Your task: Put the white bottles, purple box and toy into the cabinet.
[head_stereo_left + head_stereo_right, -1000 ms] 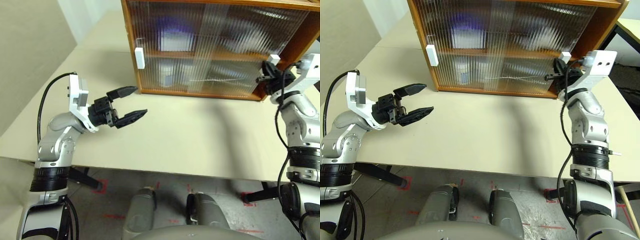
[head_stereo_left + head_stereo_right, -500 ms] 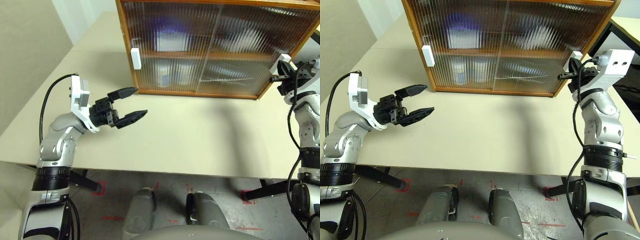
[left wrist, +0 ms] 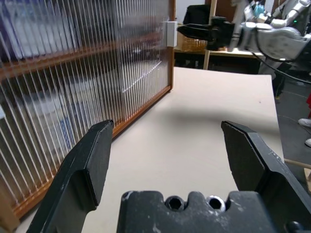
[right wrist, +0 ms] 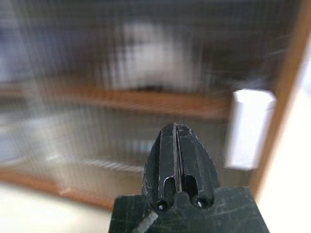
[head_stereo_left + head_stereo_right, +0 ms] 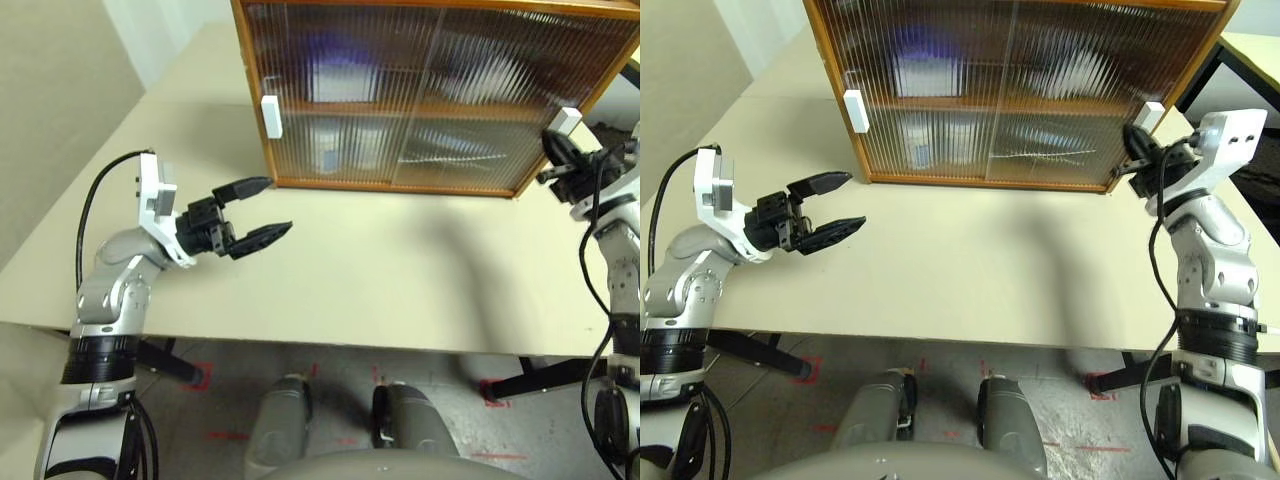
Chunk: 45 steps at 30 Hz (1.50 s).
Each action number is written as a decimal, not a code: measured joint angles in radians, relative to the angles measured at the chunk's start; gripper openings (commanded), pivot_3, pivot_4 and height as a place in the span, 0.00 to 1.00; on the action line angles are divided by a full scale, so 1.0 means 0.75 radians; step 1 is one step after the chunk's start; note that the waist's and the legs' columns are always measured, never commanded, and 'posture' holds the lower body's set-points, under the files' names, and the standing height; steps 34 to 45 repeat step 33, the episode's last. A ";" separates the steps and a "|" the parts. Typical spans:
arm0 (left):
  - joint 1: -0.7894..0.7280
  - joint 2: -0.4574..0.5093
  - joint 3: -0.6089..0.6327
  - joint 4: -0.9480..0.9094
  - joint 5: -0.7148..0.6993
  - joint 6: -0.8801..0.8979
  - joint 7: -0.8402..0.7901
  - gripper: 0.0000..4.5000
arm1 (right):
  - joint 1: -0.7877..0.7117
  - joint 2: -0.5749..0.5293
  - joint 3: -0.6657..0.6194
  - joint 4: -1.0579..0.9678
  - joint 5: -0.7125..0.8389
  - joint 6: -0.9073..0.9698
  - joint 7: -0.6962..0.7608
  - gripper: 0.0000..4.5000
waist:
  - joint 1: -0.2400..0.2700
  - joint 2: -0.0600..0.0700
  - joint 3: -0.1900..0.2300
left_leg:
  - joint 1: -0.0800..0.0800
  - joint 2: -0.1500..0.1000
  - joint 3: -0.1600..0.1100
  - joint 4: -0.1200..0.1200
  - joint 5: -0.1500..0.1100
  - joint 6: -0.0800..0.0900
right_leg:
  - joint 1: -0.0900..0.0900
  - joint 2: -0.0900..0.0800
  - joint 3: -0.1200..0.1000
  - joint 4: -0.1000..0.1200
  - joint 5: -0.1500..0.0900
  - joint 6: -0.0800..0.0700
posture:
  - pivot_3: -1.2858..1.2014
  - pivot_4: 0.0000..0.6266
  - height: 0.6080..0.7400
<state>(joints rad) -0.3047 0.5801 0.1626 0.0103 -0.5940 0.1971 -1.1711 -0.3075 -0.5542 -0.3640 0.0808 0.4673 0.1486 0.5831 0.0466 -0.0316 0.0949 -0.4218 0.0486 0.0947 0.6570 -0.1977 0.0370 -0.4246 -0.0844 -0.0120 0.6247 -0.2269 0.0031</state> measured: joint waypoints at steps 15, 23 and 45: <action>-0.023 -0.072 0.204 0.378 0.299 -0.084 0.763 1.00 | 0.023 -0.193 -0.202 0.944 0.037 -0.256 0.348 0.99 | -0.017 -0.004 0.004 | 0.022 0.000 -0.002 -0.001 -0.003 -0.006 | 0.019 -0.002 0.001 -0.005 0.001 -0.002 | 0.57 0.07 1.00; -0.115 -0.088 0.162 0.481 0.474 -0.189 0.962 1.00 | -0.200 -0.289 -0.237 1.380 0.002 -0.550 0.439 0.99 | -0.021 -0.010 0.006 | 0.022 -0.002 0.001 -0.010 -0.003 -0.006 | 0.020 -0.003 0.004 -0.011 0.000 -0.002 | 0.57 0.12 1.00; -0.025 -0.070 0.182 0.442 0.473 -0.155 0.986 1.00 | -0.226 -0.278 -0.233 1.482 -0.012 -0.558 0.519 0.99 | -0.013 -0.012 0.007 | 0.023 -0.001 0.000 -0.013 -0.004 -0.006 | 0.019 -0.003 0.005 -0.011 -0.001 -0.002 | 0.59 0.11 1.00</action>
